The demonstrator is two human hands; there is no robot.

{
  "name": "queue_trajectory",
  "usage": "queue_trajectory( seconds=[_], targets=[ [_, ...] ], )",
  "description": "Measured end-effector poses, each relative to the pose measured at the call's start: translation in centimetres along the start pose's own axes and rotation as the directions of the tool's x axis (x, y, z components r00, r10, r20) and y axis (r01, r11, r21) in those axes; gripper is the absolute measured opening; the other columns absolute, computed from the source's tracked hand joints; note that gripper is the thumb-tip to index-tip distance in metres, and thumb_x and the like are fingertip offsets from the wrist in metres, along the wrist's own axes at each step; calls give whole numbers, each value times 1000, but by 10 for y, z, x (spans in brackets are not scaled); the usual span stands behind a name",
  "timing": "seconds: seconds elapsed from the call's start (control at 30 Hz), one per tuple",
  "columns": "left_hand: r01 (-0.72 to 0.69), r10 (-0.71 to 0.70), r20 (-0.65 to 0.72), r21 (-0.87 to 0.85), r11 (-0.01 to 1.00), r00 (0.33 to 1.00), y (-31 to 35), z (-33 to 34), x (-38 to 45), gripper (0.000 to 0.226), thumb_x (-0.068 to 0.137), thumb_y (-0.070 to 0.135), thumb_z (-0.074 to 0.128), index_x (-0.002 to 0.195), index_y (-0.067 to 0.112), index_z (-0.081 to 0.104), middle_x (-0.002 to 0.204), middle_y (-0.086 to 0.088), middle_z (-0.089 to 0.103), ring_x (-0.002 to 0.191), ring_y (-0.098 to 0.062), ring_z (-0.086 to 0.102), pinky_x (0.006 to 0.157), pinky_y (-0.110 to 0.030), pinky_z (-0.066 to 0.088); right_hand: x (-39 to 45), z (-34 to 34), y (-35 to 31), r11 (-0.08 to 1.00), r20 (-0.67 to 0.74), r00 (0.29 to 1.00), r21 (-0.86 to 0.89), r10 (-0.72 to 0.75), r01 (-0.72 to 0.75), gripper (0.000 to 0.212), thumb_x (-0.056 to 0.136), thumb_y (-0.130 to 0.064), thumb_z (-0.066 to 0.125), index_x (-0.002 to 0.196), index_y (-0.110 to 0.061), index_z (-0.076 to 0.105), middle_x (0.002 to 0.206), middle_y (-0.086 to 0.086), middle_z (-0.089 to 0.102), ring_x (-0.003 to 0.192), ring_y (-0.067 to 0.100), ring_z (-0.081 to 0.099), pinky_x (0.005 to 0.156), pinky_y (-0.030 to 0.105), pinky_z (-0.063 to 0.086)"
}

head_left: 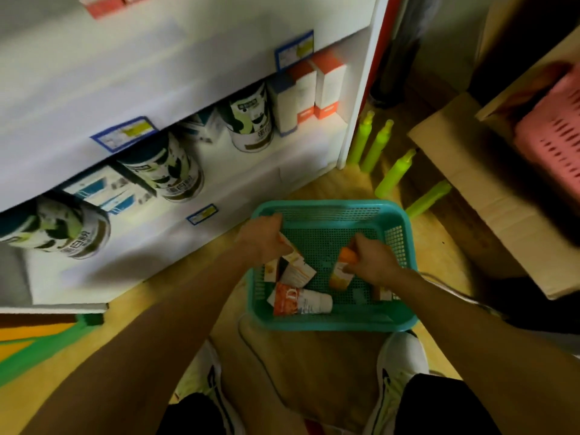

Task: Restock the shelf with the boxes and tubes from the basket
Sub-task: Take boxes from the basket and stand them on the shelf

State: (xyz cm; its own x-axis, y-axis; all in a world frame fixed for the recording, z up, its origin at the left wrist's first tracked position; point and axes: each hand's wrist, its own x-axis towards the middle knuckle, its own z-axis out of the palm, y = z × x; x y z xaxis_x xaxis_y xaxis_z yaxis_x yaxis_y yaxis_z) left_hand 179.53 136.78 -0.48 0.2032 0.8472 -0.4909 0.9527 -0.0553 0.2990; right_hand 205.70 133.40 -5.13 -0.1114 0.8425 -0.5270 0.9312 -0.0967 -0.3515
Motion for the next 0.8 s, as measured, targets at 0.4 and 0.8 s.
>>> queue_trajectory(
  seconds=[0.4, 0.8],
  targets=[
    [-55, 66, -321, 44, 998, 945, 12, -101, -97, 60, 72, 34, 81, 115, 17, 43, 102, -5, 53, 89, -27, 57, 69, -35, 44, -68, -99, -96, 973, -276, 942, 76, -191, 220, 45, 77, -39, 79, 115, -22, 60, 106, 6, 68, 97, 29, 63, 79, 40, 52],
    [-22, -30, -524, -93, 995, 851, 4, -204, -219, 78, 82, 10, 71, 150, 27, 36, 140, -10, 40, 123, -33, 50, 96, -37, 47, -168, -208, -228, 862, -517, 760, 81, -393, 501, 50, 76, -41, 82, 119, -21, 66, 110, 1, 70, 96, 22, 66, 87, 39, 56]
  ],
)
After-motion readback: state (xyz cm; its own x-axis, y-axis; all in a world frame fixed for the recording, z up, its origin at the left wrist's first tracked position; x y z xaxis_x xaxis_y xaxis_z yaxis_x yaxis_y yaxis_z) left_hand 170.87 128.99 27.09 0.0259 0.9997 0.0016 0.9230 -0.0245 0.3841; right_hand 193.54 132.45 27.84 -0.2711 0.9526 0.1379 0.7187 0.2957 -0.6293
